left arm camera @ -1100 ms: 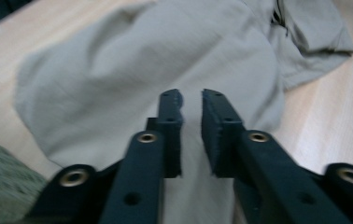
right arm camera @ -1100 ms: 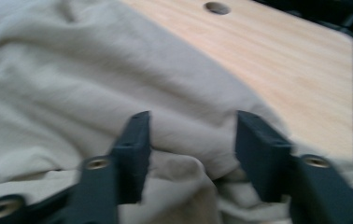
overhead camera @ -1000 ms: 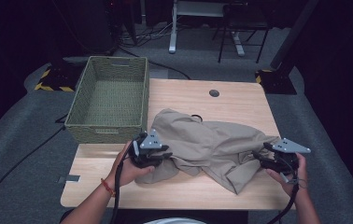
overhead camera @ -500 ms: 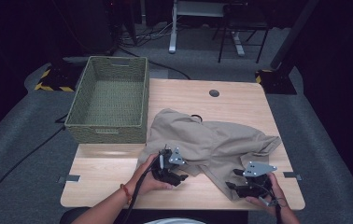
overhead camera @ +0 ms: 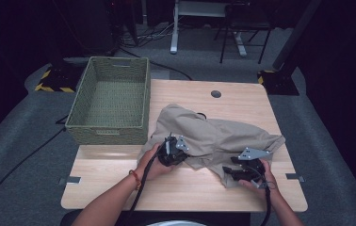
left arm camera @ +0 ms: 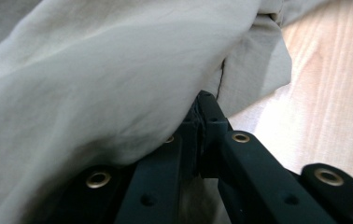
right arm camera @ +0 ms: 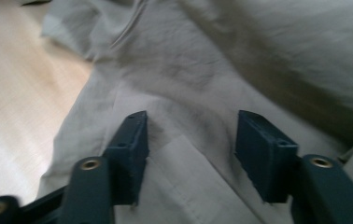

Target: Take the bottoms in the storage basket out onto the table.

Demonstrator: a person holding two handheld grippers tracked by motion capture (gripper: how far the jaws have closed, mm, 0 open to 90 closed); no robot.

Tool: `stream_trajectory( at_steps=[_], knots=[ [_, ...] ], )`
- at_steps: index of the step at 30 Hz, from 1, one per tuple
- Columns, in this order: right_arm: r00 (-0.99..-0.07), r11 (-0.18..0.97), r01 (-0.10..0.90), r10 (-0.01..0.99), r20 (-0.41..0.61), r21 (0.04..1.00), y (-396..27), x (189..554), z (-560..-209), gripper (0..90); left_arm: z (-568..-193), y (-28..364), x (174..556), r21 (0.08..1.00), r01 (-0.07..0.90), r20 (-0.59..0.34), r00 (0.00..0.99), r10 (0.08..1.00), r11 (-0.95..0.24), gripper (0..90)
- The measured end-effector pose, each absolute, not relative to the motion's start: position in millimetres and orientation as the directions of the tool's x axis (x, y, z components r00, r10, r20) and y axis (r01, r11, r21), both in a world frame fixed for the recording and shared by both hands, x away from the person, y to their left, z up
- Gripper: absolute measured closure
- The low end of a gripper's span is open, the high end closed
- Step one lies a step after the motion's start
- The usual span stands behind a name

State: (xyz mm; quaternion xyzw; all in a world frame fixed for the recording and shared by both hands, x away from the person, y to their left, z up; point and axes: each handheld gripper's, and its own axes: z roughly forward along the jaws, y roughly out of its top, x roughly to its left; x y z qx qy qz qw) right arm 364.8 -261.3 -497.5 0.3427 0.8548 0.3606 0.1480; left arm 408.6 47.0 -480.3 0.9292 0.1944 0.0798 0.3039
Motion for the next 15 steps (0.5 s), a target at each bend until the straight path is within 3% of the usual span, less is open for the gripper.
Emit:
stream_trajectory(
  at_steps=[2, 6, 9, 15],
  knots=[
    [-0.7, 0.493, 0.493, 0.714, -0.009, 0.717, -261.0, 371.7, -496.3, 58.2, -470.6, 49.0, 407.5, 0.605, 0.293, 0.045, 0.916, 0.399, -0.741, 88.9],
    [-0.688, 0.492, 0.496, 0.725, -0.022, 0.715, -262.3, 378.1, -495.0, 73.9, -442.9, 58.0, 394.5, 0.665, 0.248, 0.056, 0.924, 0.379, -0.704, 89.0],
    [-0.679, 0.483, 0.498, 0.734, -0.022, 0.72, -264.9, 378.3, -494.9, 79.8, -425.2, 67.5, 373.6, 0.709, 0.212, 0.042, 0.939, 0.34, -0.672, 89.2],
    [-0.663, 0.453, 0.509, 0.748, -0.002, 0.732, -271.8, 378.5, -492.7, 80.4, -408.6, 77.8, 339.8, 0.746, 0.175, 0.008, 0.963, 0.271, -0.642, 89.6]
  ],
)
